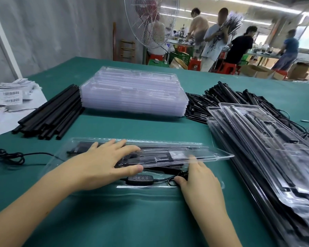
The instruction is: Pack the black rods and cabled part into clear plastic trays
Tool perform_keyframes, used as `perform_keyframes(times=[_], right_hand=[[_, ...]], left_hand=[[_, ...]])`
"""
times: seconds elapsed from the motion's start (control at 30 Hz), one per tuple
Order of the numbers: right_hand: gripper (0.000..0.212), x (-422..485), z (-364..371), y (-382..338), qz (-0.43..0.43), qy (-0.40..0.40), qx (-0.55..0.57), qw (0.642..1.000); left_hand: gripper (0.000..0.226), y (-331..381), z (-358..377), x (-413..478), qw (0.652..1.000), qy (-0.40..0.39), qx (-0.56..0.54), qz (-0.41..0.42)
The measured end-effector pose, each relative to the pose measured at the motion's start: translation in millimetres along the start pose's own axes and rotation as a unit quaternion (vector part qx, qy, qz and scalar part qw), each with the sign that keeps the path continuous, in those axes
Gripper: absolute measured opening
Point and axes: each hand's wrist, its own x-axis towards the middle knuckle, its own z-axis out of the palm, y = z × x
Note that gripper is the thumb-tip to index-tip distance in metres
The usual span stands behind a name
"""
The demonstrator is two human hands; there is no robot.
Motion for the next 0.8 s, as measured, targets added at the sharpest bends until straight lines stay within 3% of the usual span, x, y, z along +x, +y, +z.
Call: perform_keyframes(times=[0.2, 0.3, 0.43, 0.53, 0.6, 0.7, 0.8], right_hand=[[0.036, -9, 3, 11, 0.036, 0.031, 0.064, 0.997], [0.036, -13, 6, 21, 0.069, -0.002, 0.119, 0.991], [0.035, -17, 2, 28, 0.076, -0.036, 0.156, 0.984], [0.046, -20, -5, 33, 0.056, -0.054, 0.173, 0.982], [0.035, -24, -11, 38, 0.031, -0.064, 0.143, 0.987], [0.021, -34, -14, 48, 0.02, -0.031, 0.154, 0.987], [0.013, -43, -13, 50, 0.038, 0.076, 0.173, 0.981]], left_hand=[[0.067, 5, 12, -3, 0.998, 0.038, 0.039, 0.022], [0.062, 3, 14, -1, 0.998, 0.035, 0.05, 0.017], [0.066, 0, 18, 0, 0.998, 0.033, 0.051, 0.023], [0.07, 0, 26, 0, 0.997, 0.039, 0.061, 0.026], [0.072, 0, 31, 0, 0.995, 0.042, 0.08, 0.029], [0.073, -2, 36, 0, 0.993, 0.048, 0.102, 0.029], [0.075, -3, 37, 0, 0.992, 0.052, 0.112, 0.026]])
